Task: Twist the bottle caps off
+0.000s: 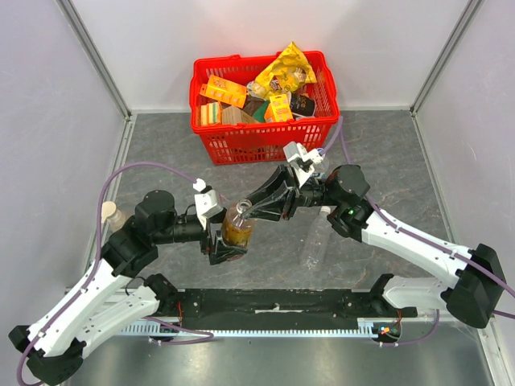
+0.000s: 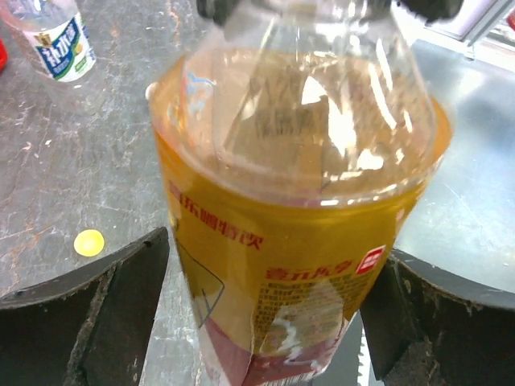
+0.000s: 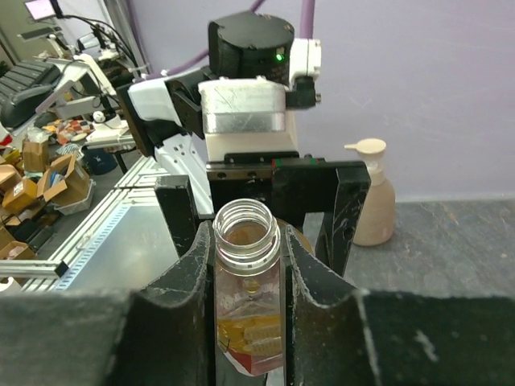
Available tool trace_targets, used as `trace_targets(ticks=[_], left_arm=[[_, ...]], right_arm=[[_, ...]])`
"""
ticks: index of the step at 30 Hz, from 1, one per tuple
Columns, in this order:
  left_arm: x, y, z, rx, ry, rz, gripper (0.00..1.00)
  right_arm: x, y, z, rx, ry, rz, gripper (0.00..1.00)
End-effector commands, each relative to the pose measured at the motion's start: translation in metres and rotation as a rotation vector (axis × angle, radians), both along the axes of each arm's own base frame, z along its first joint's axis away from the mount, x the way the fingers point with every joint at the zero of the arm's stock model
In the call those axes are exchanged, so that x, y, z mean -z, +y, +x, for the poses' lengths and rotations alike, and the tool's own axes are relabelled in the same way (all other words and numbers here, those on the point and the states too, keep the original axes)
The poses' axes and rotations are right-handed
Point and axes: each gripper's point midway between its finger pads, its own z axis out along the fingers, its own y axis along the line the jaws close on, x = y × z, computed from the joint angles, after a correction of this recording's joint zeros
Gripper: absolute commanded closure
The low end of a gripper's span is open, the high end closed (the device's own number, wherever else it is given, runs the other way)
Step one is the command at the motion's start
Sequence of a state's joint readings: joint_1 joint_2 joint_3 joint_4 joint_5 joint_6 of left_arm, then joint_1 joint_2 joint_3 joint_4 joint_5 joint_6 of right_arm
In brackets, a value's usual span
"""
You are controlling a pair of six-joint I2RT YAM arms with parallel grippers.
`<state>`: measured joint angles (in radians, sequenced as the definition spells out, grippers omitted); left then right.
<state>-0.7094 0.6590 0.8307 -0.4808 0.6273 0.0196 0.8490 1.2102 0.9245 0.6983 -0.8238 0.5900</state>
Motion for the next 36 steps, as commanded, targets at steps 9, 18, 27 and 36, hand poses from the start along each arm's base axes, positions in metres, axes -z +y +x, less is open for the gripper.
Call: trace_targets(ticks=[9, 18, 27, 36], left_arm=[[-0.012, 0.022, 0.027, -0.190, -0.131, 0.027, 0.03], [-0.004, 0.031, 0.036, -0.262, -0.135, 0.053, 0.04], [0.020, 0.036, 0.050, -0.334, -0.110, 0.117, 0.05], [0.028, 0.065, 0.078, -0.573, -0.123, 0.162, 0.05]], right_arm=[[0.052, 0.002, 0.031, 0.170, -0.061, -0.234, 1.00], [0.105, 0.007, 0.086, 0.391, -0.054, -0.420, 1.00], [0.115, 0.017, 0.135, 0.583, -0.037, -0.414, 1.00], [0.117, 0.042, 0.168, 0.652, 0.003, -0.333, 1.00]])
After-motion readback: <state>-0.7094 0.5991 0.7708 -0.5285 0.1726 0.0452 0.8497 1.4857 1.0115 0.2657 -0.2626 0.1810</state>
